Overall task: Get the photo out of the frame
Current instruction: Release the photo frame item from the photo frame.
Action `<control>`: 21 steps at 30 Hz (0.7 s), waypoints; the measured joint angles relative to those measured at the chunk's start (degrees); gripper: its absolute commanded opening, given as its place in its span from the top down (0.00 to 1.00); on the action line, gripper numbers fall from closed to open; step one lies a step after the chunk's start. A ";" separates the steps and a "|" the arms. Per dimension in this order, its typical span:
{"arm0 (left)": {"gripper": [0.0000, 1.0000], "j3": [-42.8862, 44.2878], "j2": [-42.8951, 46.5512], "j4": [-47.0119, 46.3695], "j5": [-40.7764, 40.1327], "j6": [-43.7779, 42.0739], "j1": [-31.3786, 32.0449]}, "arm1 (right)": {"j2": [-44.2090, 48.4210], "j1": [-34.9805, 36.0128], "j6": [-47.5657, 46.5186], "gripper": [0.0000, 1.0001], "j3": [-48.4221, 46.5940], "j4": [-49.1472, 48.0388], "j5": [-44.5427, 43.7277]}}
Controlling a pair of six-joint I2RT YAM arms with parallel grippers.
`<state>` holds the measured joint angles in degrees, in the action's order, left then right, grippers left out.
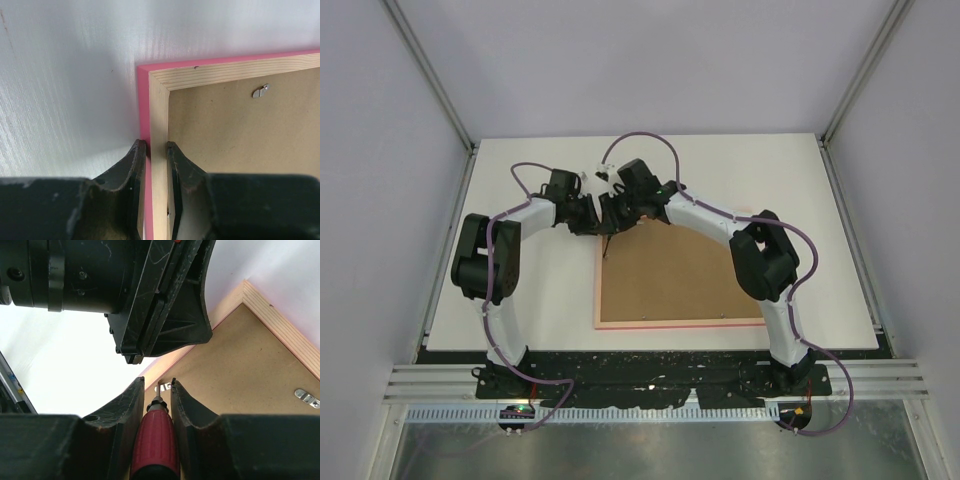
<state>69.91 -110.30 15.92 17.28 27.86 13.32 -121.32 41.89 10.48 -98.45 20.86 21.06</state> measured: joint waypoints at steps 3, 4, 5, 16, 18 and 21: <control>1.00 0.00 0.00 0.00 0.00 0.02 0.00 | 0.00 0.00 -0.55 0.92 0.07 -0.07 0.02; 1.00 0.00 0.00 0.00 0.00 0.02 0.00 | 0.00 0.00 -0.81 0.92 0.07 -0.09 -0.04; 1.00 0.00 0.00 0.00 0.00 0.02 0.00 | 0.00 0.02 -1.03 0.92 0.07 -0.13 -0.20; 1.00 0.00 0.00 0.00 0.02 0.02 -0.02 | 0.26 0.74 -3.32 0.92 0.07 -0.11 -1.70; 1.00 0.00 0.00 0.00 0.04 0.02 -0.07 | 0.57 0.92 -4.50 0.92 0.07 0.20 -2.14; 1.00 0.00 0.00 0.00 0.07 0.04 -0.07 | 0.94 1.29 -6.29 0.92 0.07 0.46 -2.73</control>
<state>69.91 -110.30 15.92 17.34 27.90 13.26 -120.38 43.18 4.19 -98.39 21.32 18.33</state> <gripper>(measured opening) 0.226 0.316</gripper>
